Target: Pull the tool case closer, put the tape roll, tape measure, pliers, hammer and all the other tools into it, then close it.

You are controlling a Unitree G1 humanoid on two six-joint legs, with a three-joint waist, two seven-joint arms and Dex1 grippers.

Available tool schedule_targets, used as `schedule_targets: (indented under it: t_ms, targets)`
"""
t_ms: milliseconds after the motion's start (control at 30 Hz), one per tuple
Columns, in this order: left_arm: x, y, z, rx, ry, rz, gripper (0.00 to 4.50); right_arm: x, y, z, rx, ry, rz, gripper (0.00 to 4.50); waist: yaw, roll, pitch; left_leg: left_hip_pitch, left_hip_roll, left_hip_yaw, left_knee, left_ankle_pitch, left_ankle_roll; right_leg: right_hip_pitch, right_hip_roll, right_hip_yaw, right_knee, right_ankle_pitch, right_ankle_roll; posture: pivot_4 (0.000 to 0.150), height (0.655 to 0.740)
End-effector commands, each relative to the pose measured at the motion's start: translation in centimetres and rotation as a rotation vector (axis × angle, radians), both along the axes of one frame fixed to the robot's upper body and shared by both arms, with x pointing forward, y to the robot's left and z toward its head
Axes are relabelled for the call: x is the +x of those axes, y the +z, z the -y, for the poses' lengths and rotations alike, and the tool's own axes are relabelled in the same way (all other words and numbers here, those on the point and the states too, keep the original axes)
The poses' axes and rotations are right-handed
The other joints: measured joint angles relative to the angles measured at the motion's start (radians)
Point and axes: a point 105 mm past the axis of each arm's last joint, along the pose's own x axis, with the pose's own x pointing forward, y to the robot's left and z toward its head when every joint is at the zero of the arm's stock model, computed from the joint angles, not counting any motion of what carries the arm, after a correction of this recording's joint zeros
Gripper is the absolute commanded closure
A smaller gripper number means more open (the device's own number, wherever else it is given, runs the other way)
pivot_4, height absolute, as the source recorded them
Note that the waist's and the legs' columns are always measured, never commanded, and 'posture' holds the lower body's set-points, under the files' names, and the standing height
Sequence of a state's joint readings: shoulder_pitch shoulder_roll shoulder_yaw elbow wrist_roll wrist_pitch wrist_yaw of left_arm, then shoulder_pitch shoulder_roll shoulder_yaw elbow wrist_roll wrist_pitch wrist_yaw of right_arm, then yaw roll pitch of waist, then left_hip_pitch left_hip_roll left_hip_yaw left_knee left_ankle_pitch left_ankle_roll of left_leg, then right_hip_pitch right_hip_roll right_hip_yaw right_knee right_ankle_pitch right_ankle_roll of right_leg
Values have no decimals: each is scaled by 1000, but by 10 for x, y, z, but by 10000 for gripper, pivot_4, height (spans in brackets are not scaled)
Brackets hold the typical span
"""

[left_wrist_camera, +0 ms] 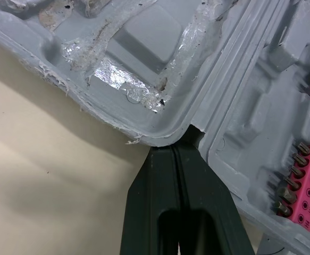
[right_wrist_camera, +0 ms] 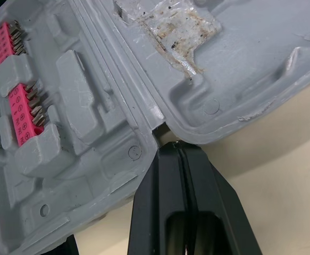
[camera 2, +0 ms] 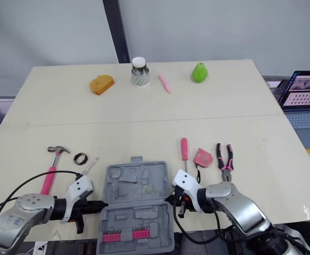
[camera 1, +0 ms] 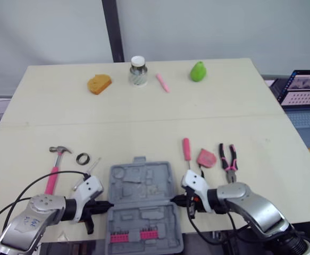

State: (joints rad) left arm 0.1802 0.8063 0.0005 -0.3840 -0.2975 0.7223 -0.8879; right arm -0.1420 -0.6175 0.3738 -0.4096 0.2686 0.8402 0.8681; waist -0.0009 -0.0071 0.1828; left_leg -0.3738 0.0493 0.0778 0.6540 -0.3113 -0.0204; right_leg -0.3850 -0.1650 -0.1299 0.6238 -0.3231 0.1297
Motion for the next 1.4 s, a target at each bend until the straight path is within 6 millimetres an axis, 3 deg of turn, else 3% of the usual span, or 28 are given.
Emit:
schedule_targets:
  t_ms: [33, 900, 1000, 1133, 1167, 1267, 1400]
  targets:
    - [-3, 6, 8, -28, -30, 12, 44955, -2, 10, -6, 38, 20, 25, 44516, 0, 0, 0, 0, 0, 0, 0, 0, 0, 0, 0, 0, 0, 0, 0, 1500, 7400]
    - [-2, 9, -20, 15, 49, 21, 44955, 3, 6, 22, -9, -42, 27, 44516, 0, 0, 0, 0, 0, 0, 0, 0, 0, 0, 0, 0, 0, 0, 0, 1500, 7400]
    - [3, 28, -32, -29, 120, 68, 44955, 7, 30, 36, 88, -68, 86, 44516, 1, -1, 0, 0, 0, 1, 0, 0, 0, 0, 0, 0, 0, 0, 0, 1500, 7400]
    - [8, 52, -66, -51, 270, 138, 44955, 13, 59, 72, 163, -135, 154, 44516, 3, -1, 1, 0, 0, 1, 0, 0, 1, 0, 0, 0, -1, 0, 0, 1500, 7400]
    - [9, 60, -78, -60, 323, 164, 39676, 15, 63, 89, 158, -171, 162, 45000, 3, -2, 1, 0, 0, 1, 0, -1, 1, 0, 0, 0, -1, 0, 0, 1500, 7400]
    - [7, 76, -116, -58, 470, 232, 26597, 21, 72, 143, 129, -311, 160, 35834, 2, -2, 1, 0, 0, 1, 0, -1, 1, 1, 0, 0, -2, 0, 0, 1500, 7400]
    - [-2, 79, -178, 13, 663, 308, 5129, 29, 80, 213, 68, -493, 199, 14656, -2, -2, 1, 1, 0, 3, 0, -1, 2, 1, 0, 1, -2, 0, 0, 1500, 7400]
